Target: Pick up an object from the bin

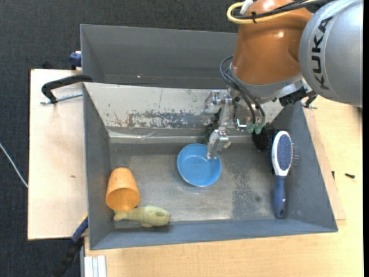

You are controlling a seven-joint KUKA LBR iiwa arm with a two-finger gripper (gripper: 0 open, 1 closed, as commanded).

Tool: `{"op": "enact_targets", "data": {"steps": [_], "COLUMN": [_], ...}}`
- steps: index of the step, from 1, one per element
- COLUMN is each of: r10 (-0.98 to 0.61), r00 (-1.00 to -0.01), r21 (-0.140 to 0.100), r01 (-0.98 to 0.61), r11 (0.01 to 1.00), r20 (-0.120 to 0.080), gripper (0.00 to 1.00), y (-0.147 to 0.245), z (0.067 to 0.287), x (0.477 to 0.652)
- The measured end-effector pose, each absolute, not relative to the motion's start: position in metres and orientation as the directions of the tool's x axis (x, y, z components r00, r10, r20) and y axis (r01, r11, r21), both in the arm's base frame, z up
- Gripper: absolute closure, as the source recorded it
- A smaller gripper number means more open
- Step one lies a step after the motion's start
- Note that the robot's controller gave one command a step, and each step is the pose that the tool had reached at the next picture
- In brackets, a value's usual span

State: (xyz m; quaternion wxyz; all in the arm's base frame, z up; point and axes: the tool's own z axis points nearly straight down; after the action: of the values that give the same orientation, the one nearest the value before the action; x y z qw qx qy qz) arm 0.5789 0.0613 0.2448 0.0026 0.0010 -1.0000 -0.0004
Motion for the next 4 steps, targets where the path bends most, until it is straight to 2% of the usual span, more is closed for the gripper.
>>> {"op": "enact_targets", "data": {"steps": [1,2,3,4], "r10": [-0.415,-0.693,-0.948,-0.992], "r00": [-0.91,-0.721,-0.318,0.124], "r21": [0.0,-0.003,-0.004,-0.011], "r01": [-0.415,-0.693,-0.948,-0.992], "r11": [0.91,0.721,0.318,-0.124], "r20": [-0.003,-0.008,-0.005,-0.005], "gripper": [0.0,0.0,0.0,0.0], "y": [0.054,0.076,0.083,0.097], "z": [0.073,0.102,0.101,0.074], "x": [0.558,0.555,0.579,0.603]}}
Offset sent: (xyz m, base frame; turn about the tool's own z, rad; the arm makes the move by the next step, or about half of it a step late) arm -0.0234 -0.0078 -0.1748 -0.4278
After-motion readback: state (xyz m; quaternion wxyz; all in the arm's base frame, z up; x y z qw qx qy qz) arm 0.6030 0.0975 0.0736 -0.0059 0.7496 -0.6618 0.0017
